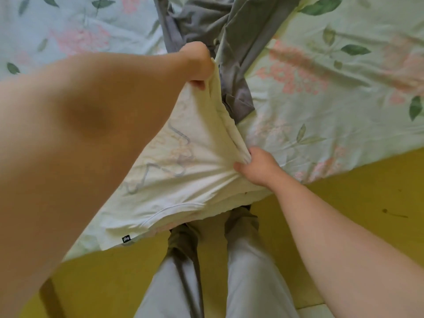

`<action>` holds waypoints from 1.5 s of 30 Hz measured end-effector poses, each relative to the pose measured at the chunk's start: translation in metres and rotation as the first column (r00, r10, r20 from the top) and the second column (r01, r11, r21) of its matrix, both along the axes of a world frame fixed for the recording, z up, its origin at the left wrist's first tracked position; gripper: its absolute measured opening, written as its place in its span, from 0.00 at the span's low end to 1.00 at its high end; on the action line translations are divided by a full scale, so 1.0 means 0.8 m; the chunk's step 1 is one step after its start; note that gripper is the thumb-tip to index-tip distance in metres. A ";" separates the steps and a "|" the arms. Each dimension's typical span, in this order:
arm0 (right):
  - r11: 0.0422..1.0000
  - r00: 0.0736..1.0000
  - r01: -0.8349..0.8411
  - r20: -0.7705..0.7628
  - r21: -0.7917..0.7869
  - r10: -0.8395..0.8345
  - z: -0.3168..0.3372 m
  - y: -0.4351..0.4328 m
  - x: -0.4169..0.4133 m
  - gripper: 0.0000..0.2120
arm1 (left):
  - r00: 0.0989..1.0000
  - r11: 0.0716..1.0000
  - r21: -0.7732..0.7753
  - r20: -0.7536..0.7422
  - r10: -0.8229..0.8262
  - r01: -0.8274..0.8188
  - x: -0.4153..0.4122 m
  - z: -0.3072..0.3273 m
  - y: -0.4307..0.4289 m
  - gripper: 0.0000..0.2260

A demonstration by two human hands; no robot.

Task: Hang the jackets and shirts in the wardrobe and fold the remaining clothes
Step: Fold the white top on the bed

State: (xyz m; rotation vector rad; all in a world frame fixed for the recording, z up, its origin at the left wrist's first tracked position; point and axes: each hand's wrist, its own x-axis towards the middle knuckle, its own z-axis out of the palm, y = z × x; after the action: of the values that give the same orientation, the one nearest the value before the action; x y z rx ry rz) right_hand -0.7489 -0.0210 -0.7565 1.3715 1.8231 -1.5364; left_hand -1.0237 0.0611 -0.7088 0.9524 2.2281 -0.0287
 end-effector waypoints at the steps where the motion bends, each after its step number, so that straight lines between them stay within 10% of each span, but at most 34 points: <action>1: 0.999 1.000 0.021 0.016 0.038 -0.022 0.005 0.014 0.010 0.16 | 1.000 0.999 0.037 0.026 0.002 -0.003 0.008 0.007 0.006 0.08; 14: 0.965 0.983 -0.167 -0.047 0.203 0.180 0.125 -0.104 -0.047 0.09 | 0.881 0.825 0.365 0.369 0.297 -0.432 -0.026 0.070 -0.105 0.13; 19: 0.918 0.928 -0.317 -0.123 0.240 0.352 0.137 -0.225 -0.132 0.08 | 0.696 0.643 0.308 0.491 0.524 -0.701 -0.099 0.083 -0.231 0.08; 29: 0.804 0.806 -0.563 -0.090 0.189 0.586 0.086 -0.363 -0.232 0.20 | 0.486 0.455 0.173 0.352 0.800 -0.874 -0.195 0.005 -0.430 0.16; 40: 0.651 0.652 -0.751 -0.034 0.108 0.758 0.025 -0.424 -0.251 0.24 | 0.498 0.467 0.273 0.054 0.866 -0.841 -0.201 -0.057 -0.503 0.07; 45: 0.665 0.654 -0.744 -0.124 0.072 0.746 0.021 -0.401 -0.252 0.26 | 0.537 0.498 0.242 0.132 0.833 -0.833 -0.171 -0.074 -0.512 0.22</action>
State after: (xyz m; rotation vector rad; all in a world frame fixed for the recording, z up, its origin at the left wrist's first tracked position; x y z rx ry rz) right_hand -0.9507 -0.3415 -0.7394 0.3650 2.0965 -1.1620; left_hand -1.1609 -0.3487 -0.7679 -0.1274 2.5059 0.7570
